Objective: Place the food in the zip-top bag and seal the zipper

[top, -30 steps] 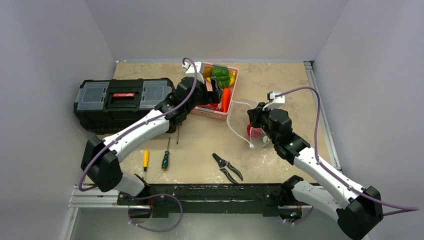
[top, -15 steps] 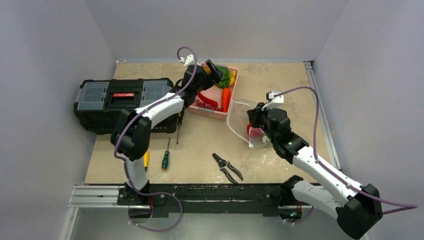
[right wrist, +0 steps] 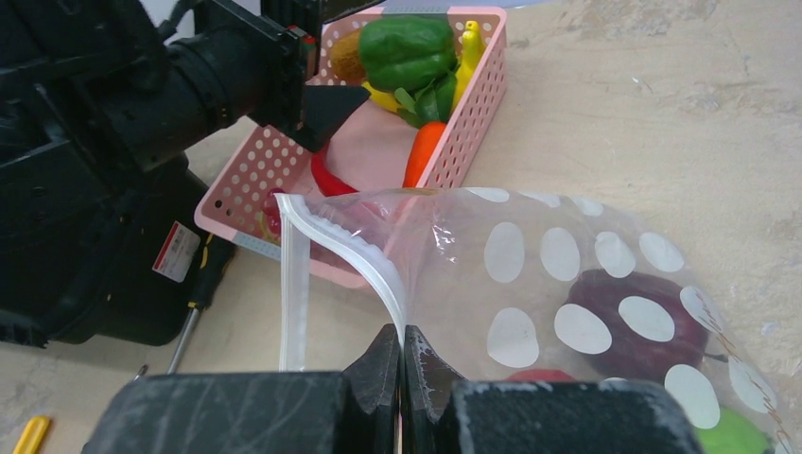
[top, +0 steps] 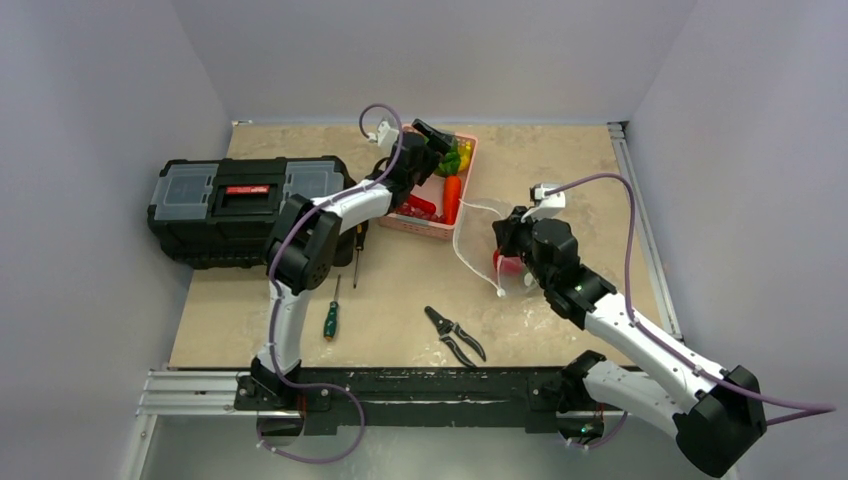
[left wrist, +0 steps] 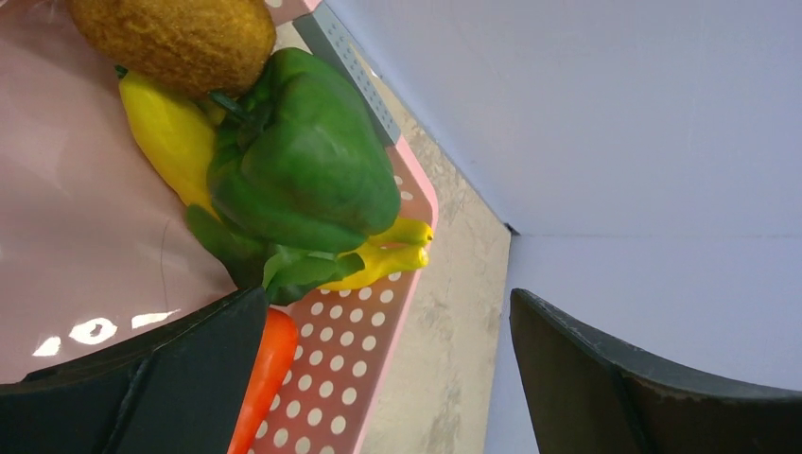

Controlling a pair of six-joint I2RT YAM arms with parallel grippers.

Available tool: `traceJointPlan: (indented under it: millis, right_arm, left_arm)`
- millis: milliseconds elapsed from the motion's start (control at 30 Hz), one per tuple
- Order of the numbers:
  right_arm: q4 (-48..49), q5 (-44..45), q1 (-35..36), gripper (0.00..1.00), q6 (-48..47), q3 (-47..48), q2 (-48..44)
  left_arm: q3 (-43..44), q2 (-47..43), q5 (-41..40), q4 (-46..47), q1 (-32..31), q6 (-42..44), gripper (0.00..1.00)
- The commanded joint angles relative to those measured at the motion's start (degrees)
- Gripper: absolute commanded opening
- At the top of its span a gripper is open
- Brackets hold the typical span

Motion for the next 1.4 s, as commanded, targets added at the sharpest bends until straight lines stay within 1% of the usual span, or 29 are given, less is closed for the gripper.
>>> traceJointPlan:
  millis: [0, 100, 233, 367, 467, 567, 667, 800, 900, 967, 1067, 1200, 1267, 1367]
  right_arm:
    - [3.0, 2.6, 0.8, 0.00, -0.9, -0.1, 0.0]
    - [2.9, 3.0, 0.9, 0.00, -1.0, -0.1, -0.1]
    - [2.9, 3.4, 1.0, 0.00, -1.0, -0.1, 0.2]
    - [2.9, 3.6, 1.2, 0.00, -1.1, 0.0, 0.3]
    - [2.8, 3.8, 1.2, 0.00, -1.2, 0.1, 0.3]
    - [2.5, 3.9, 1.2, 0.00, -1.2, 0.1, 0.3]
    - [2.4, 4.0, 1.2, 0.00, -1.3, 0.2, 0.2]
    - [2.4, 4.1, 1.4, 0.00, -1.3, 0.2, 0.2]
    - [2.4, 4.4, 1.5, 0.00, -1.5, 0.2, 0.1]
    - [2.1, 4.6, 1.6, 0.00, -1.5, 0.3, -0.1]
    - [2.0, 4.9, 1.8, 0.00, -1.5, 0.3, -0.4]
    - [2.2, 4.6, 2.2, 0.00, -1.4, 0.2, -0.8]
    - [2.1, 4.5, 2.2, 0.00, -1.4, 0.2, -1.0]
    - [1.9, 4.7, 2.2, 0.00, -1.4, 0.3, -1.5]
  left_arm:
    - [4.0, 3.4, -5.5, 5.2, -0.1, -8.3, 1.00]
    - [5.2, 5.0, -8.1, 5.8, -0.3, -8.1, 1.00]
    - [6.0, 7.4, -10.7, 7.2, -0.3, -11.5, 1.00]
    - [8.5, 10.0, -12.2, 6.1, -0.2, -13.3, 0.99]
    - [10.4, 11.9, -12.6, 6.1, -0.2, -15.7, 0.97]
    - [12.8, 13.6, -13.7, 4.3, -0.2, -16.4, 0.96]
    - [14.2, 14.8, -13.6, 2.5, 0.1, -19.5, 0.94]
    - [16.6, 16.0, -14.3, 0.5, 0.1, -18.3, 0.90]
    - [16.7, 16.4, -13.8, 0.1, 0.3, -18.7, 0.82]
    - [14.9, 15.8, -12.5, 1.9, 0.4, -19.1, 0.76]
    - [11.8, 13.0, -11.3, 2.6, 0.3, -17.4, 0.57]
    - [7.2, 9.2, -12.1, 4.0, 0.6, -15.8, 0.39]
    - [4.6, 7.3, -11.5, 5.6, 0.8, -15.3, 0.33]
    - [-0.1, 3.3, -9.9, 8.6, 0.9, -12.7, 0.30]
